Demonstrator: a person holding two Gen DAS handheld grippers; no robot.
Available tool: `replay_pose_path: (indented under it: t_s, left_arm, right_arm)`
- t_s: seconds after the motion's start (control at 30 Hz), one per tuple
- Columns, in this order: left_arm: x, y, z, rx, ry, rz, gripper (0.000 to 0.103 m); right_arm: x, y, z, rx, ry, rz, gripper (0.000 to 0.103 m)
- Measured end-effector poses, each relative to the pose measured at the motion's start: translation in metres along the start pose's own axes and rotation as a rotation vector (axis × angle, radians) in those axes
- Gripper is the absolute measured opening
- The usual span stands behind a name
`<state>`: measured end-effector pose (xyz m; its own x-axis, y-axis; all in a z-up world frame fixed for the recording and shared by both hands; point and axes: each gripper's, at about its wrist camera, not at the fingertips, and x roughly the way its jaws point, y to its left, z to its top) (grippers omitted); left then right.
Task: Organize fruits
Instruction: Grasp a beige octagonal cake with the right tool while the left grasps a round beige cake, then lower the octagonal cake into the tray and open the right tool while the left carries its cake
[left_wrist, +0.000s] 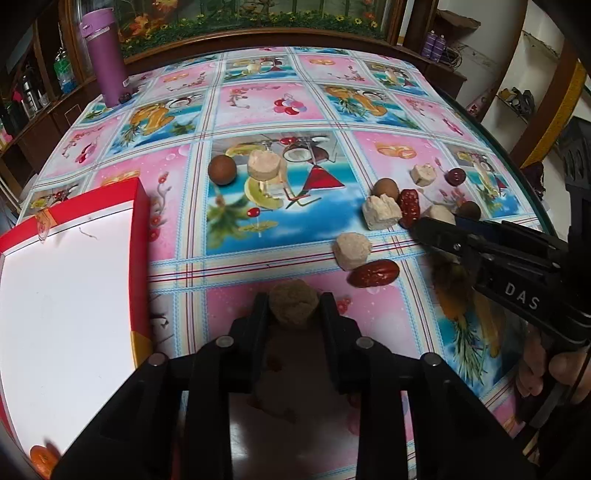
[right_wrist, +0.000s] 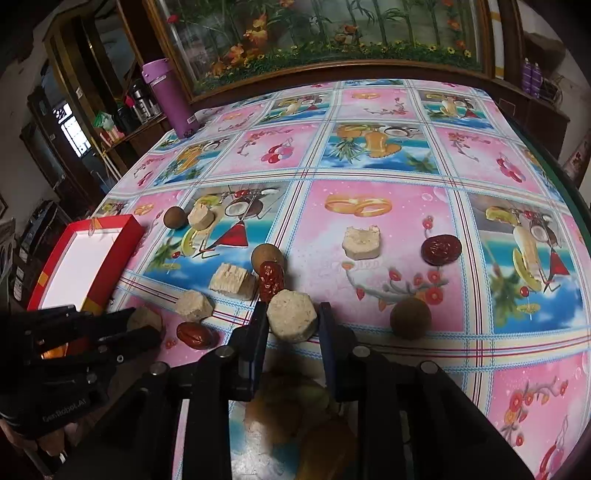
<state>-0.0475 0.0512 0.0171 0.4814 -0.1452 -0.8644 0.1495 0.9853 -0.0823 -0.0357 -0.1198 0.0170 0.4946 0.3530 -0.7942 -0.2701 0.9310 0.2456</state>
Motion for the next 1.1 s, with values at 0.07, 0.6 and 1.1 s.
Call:
replay_pose_path:
  t_s: [0.07, 0.6, 1.1]
  left_arm:
    - [-0.001, -0.001, -0.001, 0.000, -0.005, -0.009, 0.029]
    - [-0.116, 0.047, -0.034, -0.088, -0.255, 0.049, 0.029]
    - [-0.147, 0.181, -0.099, -0.363, -0.276, 0.256, 0.029]
  right_arm:
    - [-0.003, -0.001, -0.001, 0.016, -0.004, 0.002, 0.025]
    - [-0.049, 0.105, 0.007, -0.163, -0.079, 0.142, 0.025]
    - [0.009, 0.253, -0.001, -0.349, 0.042, 0.270, 0.025]
